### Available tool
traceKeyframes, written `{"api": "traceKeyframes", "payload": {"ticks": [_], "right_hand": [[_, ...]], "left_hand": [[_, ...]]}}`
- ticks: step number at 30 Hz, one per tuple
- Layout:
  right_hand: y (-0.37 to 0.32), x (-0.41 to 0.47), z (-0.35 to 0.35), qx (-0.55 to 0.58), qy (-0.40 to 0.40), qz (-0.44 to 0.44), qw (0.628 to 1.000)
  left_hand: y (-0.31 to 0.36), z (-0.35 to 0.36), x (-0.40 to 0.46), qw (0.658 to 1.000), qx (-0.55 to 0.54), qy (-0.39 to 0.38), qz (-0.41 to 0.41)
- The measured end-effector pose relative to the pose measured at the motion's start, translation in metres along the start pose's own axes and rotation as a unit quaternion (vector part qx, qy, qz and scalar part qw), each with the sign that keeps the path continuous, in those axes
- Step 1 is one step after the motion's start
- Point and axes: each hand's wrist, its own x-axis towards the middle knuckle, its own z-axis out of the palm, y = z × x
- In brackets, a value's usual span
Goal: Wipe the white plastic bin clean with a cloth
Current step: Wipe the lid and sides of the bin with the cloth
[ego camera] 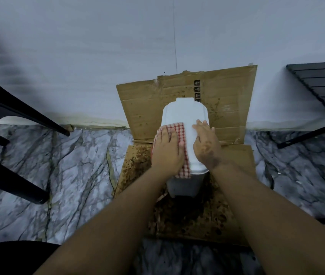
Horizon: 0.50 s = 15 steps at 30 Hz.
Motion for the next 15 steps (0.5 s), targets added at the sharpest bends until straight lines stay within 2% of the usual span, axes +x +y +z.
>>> {"api": "traceKeyframes", "payload": {"ticks": [5,10,15], "right_hand": [[0.004,0.002,0.005,-0.017,0.020,-0.014,1.000],[0.004,0.005,0.004,-0.014,0.025,-0.012,1.000],[0.005,0.004,0.004,-0.005,0.034,-0.015,0.999]], "left_hand": [[-0.008,-0.021,0.065,0.992,0.049,-0.106,0.053],[-0.010,-0.023,0.103,0.992,0.041,-0.108,0.048],[-0.006,-0.024,0.097,0.994,0.032,-0.103,0.035]]}}
